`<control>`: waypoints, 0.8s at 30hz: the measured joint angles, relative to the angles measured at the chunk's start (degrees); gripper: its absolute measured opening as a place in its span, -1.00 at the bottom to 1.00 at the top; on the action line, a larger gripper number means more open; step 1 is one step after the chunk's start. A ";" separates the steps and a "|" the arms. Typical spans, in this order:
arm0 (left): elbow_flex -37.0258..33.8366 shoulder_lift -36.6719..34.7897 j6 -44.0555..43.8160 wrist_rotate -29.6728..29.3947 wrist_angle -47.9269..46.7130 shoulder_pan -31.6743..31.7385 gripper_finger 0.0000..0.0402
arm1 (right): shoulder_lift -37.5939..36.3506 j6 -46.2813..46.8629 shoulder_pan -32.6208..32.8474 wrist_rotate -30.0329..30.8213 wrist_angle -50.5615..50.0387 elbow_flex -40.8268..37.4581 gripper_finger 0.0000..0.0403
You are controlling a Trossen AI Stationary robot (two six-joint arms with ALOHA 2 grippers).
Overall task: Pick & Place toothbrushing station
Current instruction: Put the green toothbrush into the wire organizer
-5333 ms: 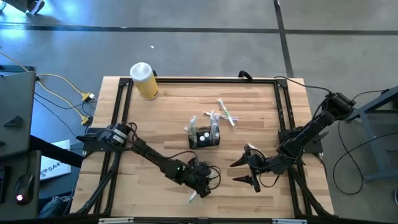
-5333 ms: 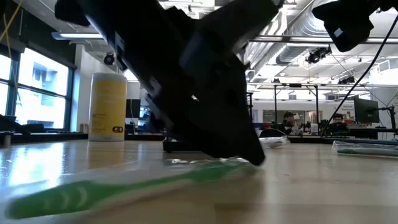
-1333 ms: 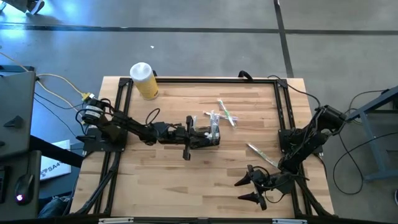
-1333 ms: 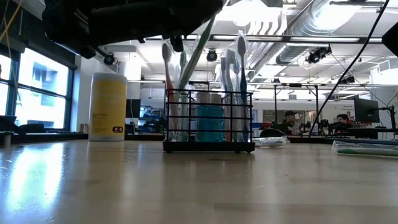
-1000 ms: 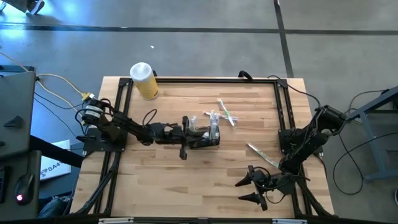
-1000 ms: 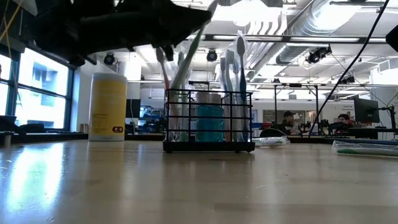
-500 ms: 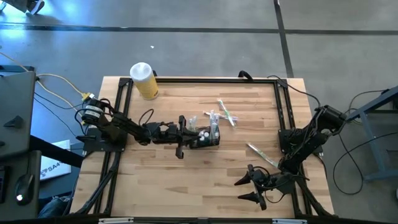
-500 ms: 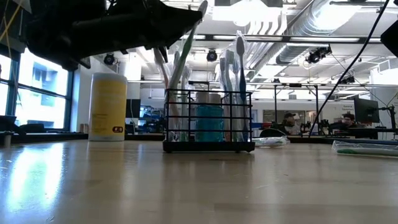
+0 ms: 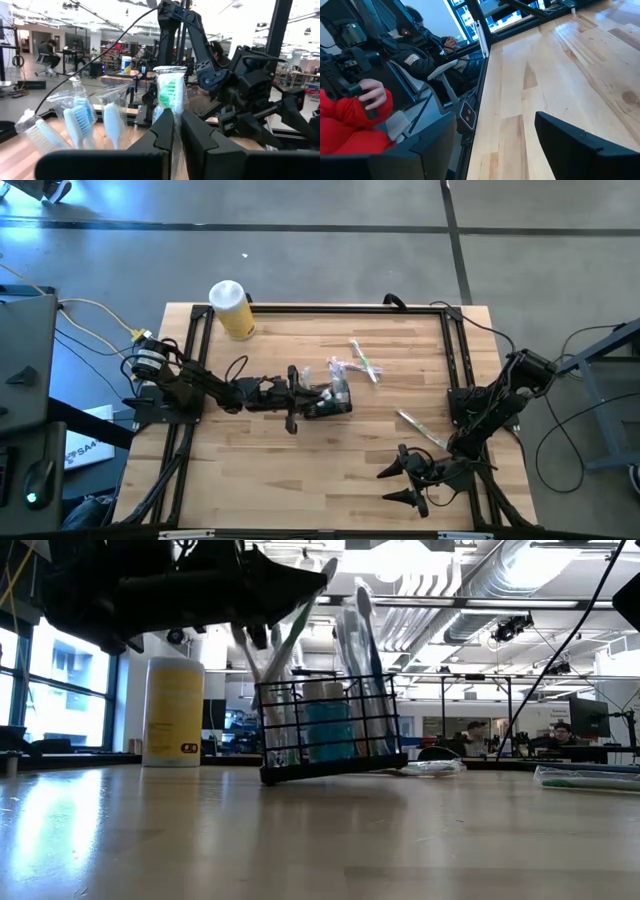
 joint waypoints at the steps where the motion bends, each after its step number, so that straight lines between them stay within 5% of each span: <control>1: 0.24 0.02 0.00 -0.01 -0.08 0.00 -0.92 | 0.00 0.00 0.00 -0.01 0.00 0.00 0.30; 16: 5.52 0.04 1.52 2.05 -0.46 0.00 -0.91 | 0.00 0.00 0.00 -0.01 -0.02 0.00 0.30; 24: 7.81 0.04 1.31 2.18 -8.63 0.00 -0.91 | 0.00 -0.21 0.00 -0.01 0.00 0.00 0.30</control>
